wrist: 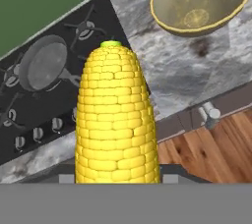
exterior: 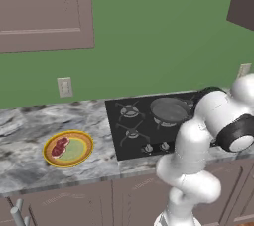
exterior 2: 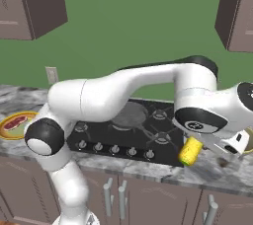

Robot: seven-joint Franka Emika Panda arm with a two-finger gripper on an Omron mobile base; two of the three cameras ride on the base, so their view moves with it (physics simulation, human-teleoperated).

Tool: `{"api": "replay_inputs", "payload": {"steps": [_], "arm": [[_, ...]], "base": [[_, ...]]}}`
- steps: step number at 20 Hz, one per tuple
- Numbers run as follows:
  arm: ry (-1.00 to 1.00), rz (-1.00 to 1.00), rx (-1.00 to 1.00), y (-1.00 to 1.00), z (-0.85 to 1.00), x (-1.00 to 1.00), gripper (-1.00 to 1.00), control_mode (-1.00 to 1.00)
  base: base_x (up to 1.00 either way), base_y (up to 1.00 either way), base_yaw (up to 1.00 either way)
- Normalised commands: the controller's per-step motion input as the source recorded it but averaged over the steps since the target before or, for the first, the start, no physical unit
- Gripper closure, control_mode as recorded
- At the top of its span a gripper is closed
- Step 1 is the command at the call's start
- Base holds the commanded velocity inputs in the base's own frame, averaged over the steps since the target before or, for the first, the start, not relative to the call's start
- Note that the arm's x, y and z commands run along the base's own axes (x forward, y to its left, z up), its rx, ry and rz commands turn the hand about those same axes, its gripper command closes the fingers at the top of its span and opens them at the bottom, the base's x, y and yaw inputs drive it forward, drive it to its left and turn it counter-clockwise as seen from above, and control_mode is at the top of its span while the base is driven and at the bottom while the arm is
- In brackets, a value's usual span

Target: Place the steak on the plate and place the corn on the same plate.

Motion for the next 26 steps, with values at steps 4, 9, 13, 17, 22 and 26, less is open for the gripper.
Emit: {"api": "replay_inputs", "payload": {"steps": [4, 9, 13, 17, 22, 26], "arm": [[-0.08, 0.0, -0.23, 1.0, -0.25, 0.67, 1.0, -1.0], [0.0, 0.0, -0.24, 1.0, -0.04, 0.65, 1.0, -1.0], [0.02, -0.03, -0.24, 1.0, 0.09, 0.08, 1.0, -1.0], [0.14, 0.0, -0.08, 1.0, 0.16, 0.0, 1.0, -1.0], [0.23, 0.0, 0.0, 1.0, 0.53, -0.12, 1.0, -1.0], [0.18, 0.0, 0.0, 1.0, 0.6, -0.34, 1.0, -1.0]], "base": [[0.0, 0.0, 0.0], [0.0, 0.0, 0.0], [0.0, 0.0, 0.0], [0.0, 0.0, 0.0], [0.0, 0.0, 0.0], [0.0, 0.0, 0.0]]}}
